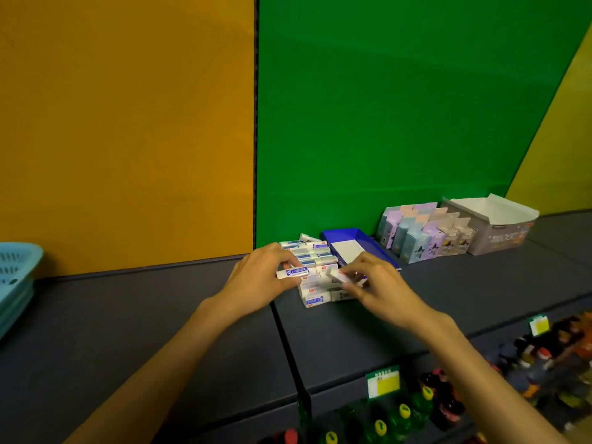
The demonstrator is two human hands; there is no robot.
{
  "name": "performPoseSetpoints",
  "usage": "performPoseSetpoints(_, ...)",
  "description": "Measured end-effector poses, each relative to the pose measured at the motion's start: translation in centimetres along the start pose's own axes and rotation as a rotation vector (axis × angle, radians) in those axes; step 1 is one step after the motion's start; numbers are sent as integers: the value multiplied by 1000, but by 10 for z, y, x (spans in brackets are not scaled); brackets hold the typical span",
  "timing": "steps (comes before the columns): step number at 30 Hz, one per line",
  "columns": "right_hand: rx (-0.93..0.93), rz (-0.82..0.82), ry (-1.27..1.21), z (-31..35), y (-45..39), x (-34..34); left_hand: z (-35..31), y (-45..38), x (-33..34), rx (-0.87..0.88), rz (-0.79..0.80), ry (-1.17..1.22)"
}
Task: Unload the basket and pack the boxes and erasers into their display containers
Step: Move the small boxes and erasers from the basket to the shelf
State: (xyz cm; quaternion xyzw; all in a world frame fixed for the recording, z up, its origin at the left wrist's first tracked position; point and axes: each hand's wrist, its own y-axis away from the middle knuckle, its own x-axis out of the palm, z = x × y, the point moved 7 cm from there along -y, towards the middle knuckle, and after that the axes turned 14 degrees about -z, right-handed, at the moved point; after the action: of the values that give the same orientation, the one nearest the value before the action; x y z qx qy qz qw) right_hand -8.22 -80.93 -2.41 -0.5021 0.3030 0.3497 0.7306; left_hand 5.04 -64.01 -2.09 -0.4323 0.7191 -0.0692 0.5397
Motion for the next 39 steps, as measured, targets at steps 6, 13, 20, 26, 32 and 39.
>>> performPoseSetpoints(6, -105, 31, 180, -17, -53, 21, 5, -27, 32, -57, 13, -85)
performPoseSetpoints(13, -202, 99, 255, -30, -84, 46, 13, -42, 55, -88, 36, -193)
performPoseSetpoints(20, -246, 115, 212, -41, -90, 59, 9, -44, 69, -102, 49, -236)
performPoseSetpoints(26, -257, 139, 152, -44, -92, 55, 6, -47, 76, -127, 73, -289)
performPoseSetpoints(32, -266, 150, 43, -42, -87, 47, 7, -42, 71, -190, 64, -321)
performPoseSetpoints(39, -371, 109, -124, 2, -76, 40, -4, -18, 13, -260, -70, -431)
